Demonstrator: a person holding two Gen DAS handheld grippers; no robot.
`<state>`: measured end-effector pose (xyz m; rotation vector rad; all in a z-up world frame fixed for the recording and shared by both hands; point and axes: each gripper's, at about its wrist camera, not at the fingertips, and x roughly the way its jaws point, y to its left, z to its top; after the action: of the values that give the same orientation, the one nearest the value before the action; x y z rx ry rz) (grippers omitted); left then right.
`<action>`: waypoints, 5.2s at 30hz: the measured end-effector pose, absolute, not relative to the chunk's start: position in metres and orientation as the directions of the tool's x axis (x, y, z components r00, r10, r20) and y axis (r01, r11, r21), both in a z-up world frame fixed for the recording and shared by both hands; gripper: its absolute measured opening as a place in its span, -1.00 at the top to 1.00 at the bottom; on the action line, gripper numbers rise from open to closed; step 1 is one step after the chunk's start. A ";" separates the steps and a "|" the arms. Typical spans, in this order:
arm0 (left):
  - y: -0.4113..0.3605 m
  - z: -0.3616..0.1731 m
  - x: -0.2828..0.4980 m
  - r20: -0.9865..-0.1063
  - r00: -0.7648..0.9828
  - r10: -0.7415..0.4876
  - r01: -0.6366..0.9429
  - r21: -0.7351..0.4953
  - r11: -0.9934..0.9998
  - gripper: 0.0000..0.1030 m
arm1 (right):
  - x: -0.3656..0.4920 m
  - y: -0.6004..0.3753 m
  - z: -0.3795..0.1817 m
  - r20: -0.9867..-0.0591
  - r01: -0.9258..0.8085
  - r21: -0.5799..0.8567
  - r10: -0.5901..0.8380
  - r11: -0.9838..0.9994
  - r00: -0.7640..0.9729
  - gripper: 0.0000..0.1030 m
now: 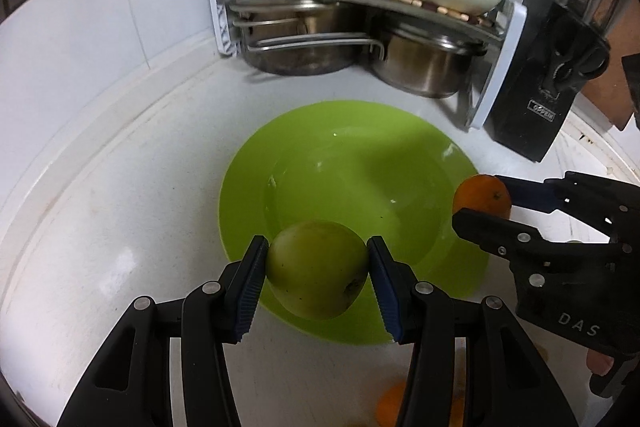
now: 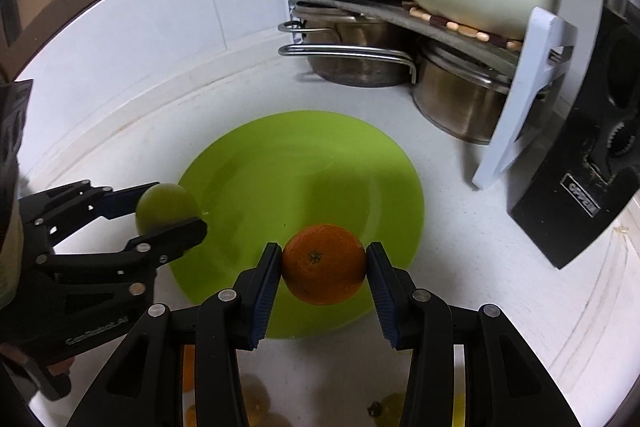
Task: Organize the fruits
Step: 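Carry the apple and orange over the green plate and open both tools, then withdraw both tools from the plate toward the remaining fruits, then grasp the small green tomato with the left tool while the right tool grasps an orange, then carry the tomato and orange onto the green plate and open both tools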
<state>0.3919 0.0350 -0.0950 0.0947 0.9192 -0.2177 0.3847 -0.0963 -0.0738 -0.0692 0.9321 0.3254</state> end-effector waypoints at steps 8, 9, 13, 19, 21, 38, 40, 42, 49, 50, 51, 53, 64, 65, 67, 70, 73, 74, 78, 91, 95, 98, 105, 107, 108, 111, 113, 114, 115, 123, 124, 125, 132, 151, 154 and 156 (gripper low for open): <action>0.033 -0.106 0.407 -0.816 0.559 -0.146 0.242 -0.008 0.970 0.02 | 0.399 -0.093 -0.080 -0.810 -0.303 0.071 0.232 0.950 0.538 0.13; 0.033 -0.107 0.409 -0.818 0.556 -0.147 0.241 -0.010 0.970 0.02 | 0.400 -0.093 -0.081 -0.810 -0.303 0.073 0.233 0.950 0.538 0.13; 0.034 -0.102 0.409 -0.807 0.569 -0.159 0.241 -0.021 0.970 0.02 | 0.401 -0.093 -0.083 -0.811 -0.300 0.086 0.242 0.950 0.533 0.13; 0.033 -0.089 0.400 -0.785 0.602 -0.145 0.239 0.004 0.971 -0.07 | 0.394 -0.094 -0.081 -0.805 -0.294 0.096 0.248 0.951 0.539 0.05; 0.035 -0.084 0.396 -0.780 0.610 -0.144 0.237 0.006 0.972 -0.12 | 0.389 -0.095 -0.078 -0.799 -0.292 0.096 0.248 0.952 0.548 0.01; 0.048 -0.024 0.319 -0.683 0.712 -0.167 0.243 0.017 0.970 -0.42 | 0.321 -0.113 -0.019 -0.702 -0.265 0.027 0.207 0.964 0.682 -0.15; 0.051 -0.017 0.305 -0.666 0.728 -0.162 0.244 0.032 0.969 -0.47 | 0.312 -0.115 -0.011 -0.688 -0.257 0.007 0.191 0.966 0.701 -0.16; 0.052 -0.011 0.293 -0.650 0.744 -0.155 0.242 0.046 0.969 -0.52 | 0.303 -0.118 -0.004 -0.676 -0.250 -0.004 0.182 0.968 0.714 -0.21; 0.059 0.000 0.260 -0.610 0.781 -0.134 0.205 0.047 0.978 -0.58 | 0.269 -0.121 0.009 -0.639 -0.205 -0.002 0.156 0.979 0.753 -0.36; 0.059 0.000 0.257 -0.610 0.782 -0.130 0.198 0.046 0.979 -0.58 | 0.264 -0.122 0.010 -0.634 -0.197 -0.004 0.150 0.980 0.759 -0.36; 0.060 -0.001 0.253 -0.610 0.783 -0.125 0.191 0.045 0.981 -0.58 | 0.261 -0.123 0.009 -0.632 -0.190 -0.006 0.143 0.982 0.762 -0.36; 0.062 -0.004 0.245 -0.608 0.786 -0.113 0.179 0.049 0.983 -0.59 | 0.254 -0.124 0.008 -0.630 -0.176 -0.007 0.132 0.984 0.765 -0.37; 0.073 -0.026 0.218 -0.630 0.776 -0.029 0.122 0.106 0.987 -0.59 | 0.226 -0.115 -0.015 -0.689 -0.180 -0.036 0.106 0.983 0.717 -0.36; 0.073 -0.028 0.216 -0.632 0.774 -0.030 0.124 0.106 0.987 -0.59 | 0.225 -0.114 -0.018 -0.697 -0.185 -0.034 0.110 0.982 0.709 -0.37; 0.074 -0.031 0.214 -0.637 0.770 -0.030 0.130 0.110 0.985 -0.59 | 0.223 -0.113 -0.022 -0.710 -0.201 -0.032 0.119 0.979 0.694 -0.36; 0.073 -0.037 0.211 -0.639 0.768 -0.033 0.142 0.120 0.982 -0.59 | 0.219 -0.111 -0.029 -0.722 -0.216 -0.042 0.120 0.976 0.682 -0.36; 0.071 -0.042 0.207 -0.639 0.768 -0.039 0.157 0.130 0.979 -0.58 | 0.216 -0.110 -0.033 -0.723 -0.228 -0.051 0.121 0.972 0.680 -0.36; 0.071 -0.044 0.207 -0.641 0.766 -0.042 0.164 0.132 0.977 -0.58 | 0.215 -0.109 -0.034 -0.723 -0.232 -0.056 0.121 0.971 0.680 -0.36; 0.070 -0.053 0.207 -0.649 0.760 -0.047 0.183 0.143 0.973 -0.58 | 0.213 -0.104 -0.040 -0.729 -0.258 -0.087 0.115 0.962 0.675 -0.36; 0.062 -0.091 0.224 -0.707 0.704 -0.072 0.257 0.159 0.953 -0.52 | 0.223 -0.084 -0.068 -0.773 -0.390 -0.195 0.103 0.900 0.625 -0.35; 0.057 -0.101 0.234 -0.725 0.684 -0.081 0.279 0.158 0.947 -0.44 | 0.227 -0.076 -0.075 -0.780 -0.439 -0.245 0.094 0.864 0.619 -0.26; 0.054 -0.106 0.240 -0.734 0.673 -0.087 0.289 0.153 0.945 -0.39 | 0.231 -0.073 -0.079 -0.786 -0.465 -0.258 0.096 0.847 0.611 -0.20; 0.051 -0.118 0.252 -0.766 0.635 -0.103 0.307 0.127 0.943 -0.23 | 0.237 -0.070 -0.089 -0.802 -0.510 -0.261 0.110 0.820 0.587 0.01; 0.050 -0.119 0.255 -0.770 0.630 -0.102 0.306 0.126 0.944 -0.20 | 0.238 -0.069 -0.091 -0.805 -0.520 -0.258 0.116 0.814 0.582 0.08; 0.049 -0.120 0.256 -0.772 0.627 -0.105 0.307 0.121 0.944 -0.20 | 0.239 -0.068 -0.092 -0.803 -0.521 -0.263 0.116 0.812 0.584 0.09; 0.047 -0.122 0.258 -0.774 0.623 -0.112 0.312 0.115 0.943 -0.15 | 0.241 -0.068 -0.091 -0.799 -0.530 -0.269 0.120 0.804 0.589 0.13; 0.046 -0.122 0.259 -0.775 0.621 -0.115 0.314 0.112 0.943 -0.10 | 0.243 -0.068 -0.091 -0.801 -0.535 -0.262 0.128 0.803 0.585 0.17; 0.046 -0.123 0.260 -0.776 0.619 -0.117 0.313 0.107 0.944 -0.06 | 0.243 -0.068 -0.091 -0.802 -0.538 -0.260 0.130 0.802 0.582 0.21; 0.045 -0.123 0.260 -0.777 0.618 -0.121 0.314 0.103 0.944 -0.03 | 0.243 -0.068 -0.091 -0.804 -0.540 -0.259 0.132 0.801 0.580 0.22; 0.044 -0.125 0.263 -0.787 0.606 -0.119 0.308 0.094 0.947 0.34 | 0.244 -0.067 -0.094 -0.815 -0.540 -0.241 0.134 0.807 0.563 0.32; 0.044 -0.126 0.263 -0.788 0.605 -0.117 0.305 0.094 0.948 0.41 | 0.244 -0.067 -0.094 -0.814 -0.539 -0.241 0.134 0.807 0.565 0.33; 0.045 -0.126 0.262 -0.788 0.605 -0.114 0.302 0.095 0.948 0.42 | 0.243 -0.067 -0.094 -0.812 -0.536 -0.241 0.134 0.809 0.568 0.33; 0.047 -0.120 0.256 -0.781 0.613 -0.121 0.284 0.075 0.956 0.43 | 0.242 -0.072 -0.087 -0.797 -0.513 -0.225 0.146 0.828 0.586 0.33; 0.048 -0.078 0.245 -0.726 0.674 -0.134 0.213 0.018 0.977 0.43 | 0.239 -0.086 -0.056 -0.730 -0.440 -0.138 0.209 0.887 0.651 0.33; 0.046 -0.071 0.246 -0.716 0.686 -0.133 0.209 0.019 0.978 0.43 | 0.243 -0.090 -0.049 -0.713 -0.415 -0.098 0.227 0.904 0.663 0.33; 0.044 -0.066 0.248 -0.712 0.690 -0.129 0.209 0.025 0.977 0.43 | 0.246 -0.093 -0.044 -0.697 -0.396 -0.080 0.233 0.915 0.678 0.33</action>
<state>0.2483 0.0441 -0.0663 0.1075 0.7866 -0.1899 0.2455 -0.0930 -0.0441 -0.2332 0.7469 0.3568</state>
